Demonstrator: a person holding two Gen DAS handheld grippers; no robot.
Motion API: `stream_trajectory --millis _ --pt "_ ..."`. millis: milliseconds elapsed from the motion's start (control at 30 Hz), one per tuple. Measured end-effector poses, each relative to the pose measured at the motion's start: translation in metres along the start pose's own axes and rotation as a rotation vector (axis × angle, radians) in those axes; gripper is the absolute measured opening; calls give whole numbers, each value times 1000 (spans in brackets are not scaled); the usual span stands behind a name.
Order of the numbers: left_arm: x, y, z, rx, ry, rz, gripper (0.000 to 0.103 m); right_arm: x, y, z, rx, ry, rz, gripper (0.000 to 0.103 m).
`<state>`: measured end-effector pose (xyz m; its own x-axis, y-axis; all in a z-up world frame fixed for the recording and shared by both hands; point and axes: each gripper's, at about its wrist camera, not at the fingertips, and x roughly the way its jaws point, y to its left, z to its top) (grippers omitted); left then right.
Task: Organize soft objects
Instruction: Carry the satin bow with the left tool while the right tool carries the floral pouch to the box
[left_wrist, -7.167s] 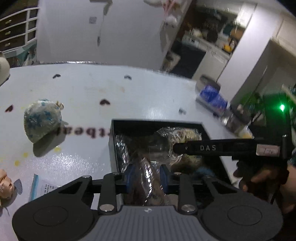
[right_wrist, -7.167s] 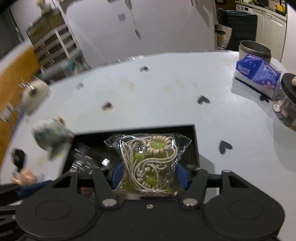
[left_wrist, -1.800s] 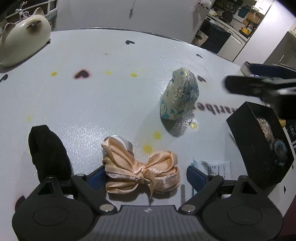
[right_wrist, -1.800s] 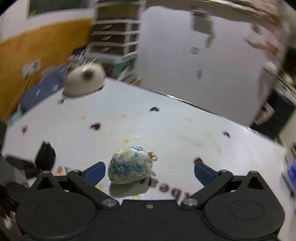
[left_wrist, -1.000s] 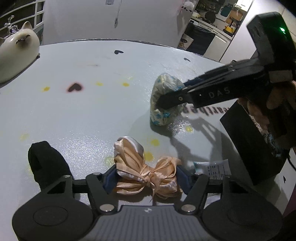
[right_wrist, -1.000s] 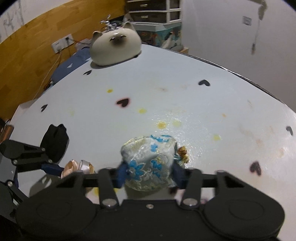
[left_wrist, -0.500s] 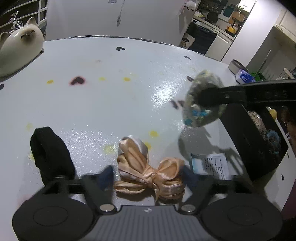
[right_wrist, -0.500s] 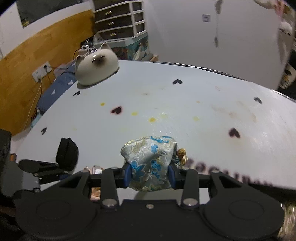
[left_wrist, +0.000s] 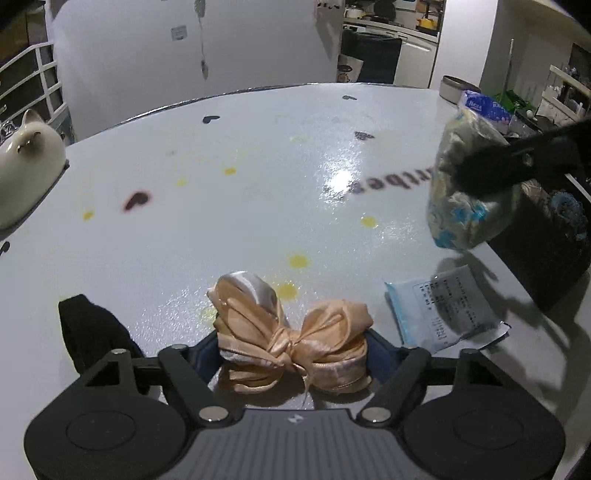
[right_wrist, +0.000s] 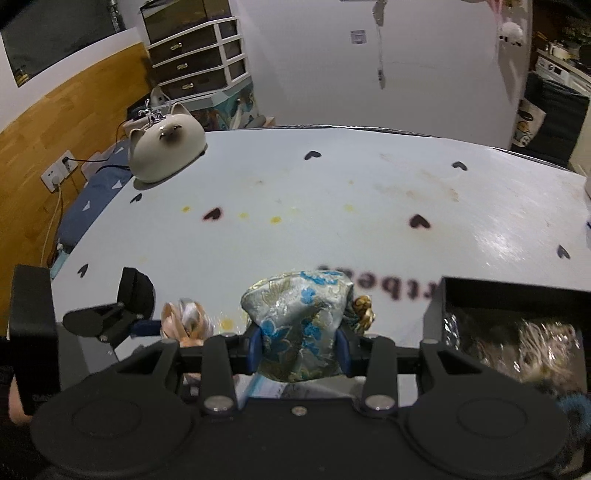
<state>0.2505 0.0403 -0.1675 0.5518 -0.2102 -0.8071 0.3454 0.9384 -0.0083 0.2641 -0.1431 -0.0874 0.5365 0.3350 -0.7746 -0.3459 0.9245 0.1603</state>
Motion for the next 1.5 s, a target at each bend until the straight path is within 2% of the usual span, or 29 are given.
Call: stream_trajectory --millis 67,267,467,733,1000,1267,1500 --pt "-1 2 0 -16 -5 -1 72 -5 1 -5 6 -5 -9 40" --pt "-14 11 -1 -98 -27 -24 71 -21 4 -14 27 -28 -22 40" --pt "-54 22 4 -214 -112 -47 71 -47 14 -19 21 -100 -27 40" --pt "-105 9 17 -237 -242 -60 71 -80 9 -22 21 -206 -20 40" --pt "-131 -33 33 -204 -339 -66 71 -108 -35 -27 86 -284 -1 40" --pt "-134 -89 58 -166 -377 -65 71 -142 -96 -26 113 -327 17 40" --pt "-119 -137 77 -102 -384 -110 71 -163 -152 -33 141 -340 18 40"
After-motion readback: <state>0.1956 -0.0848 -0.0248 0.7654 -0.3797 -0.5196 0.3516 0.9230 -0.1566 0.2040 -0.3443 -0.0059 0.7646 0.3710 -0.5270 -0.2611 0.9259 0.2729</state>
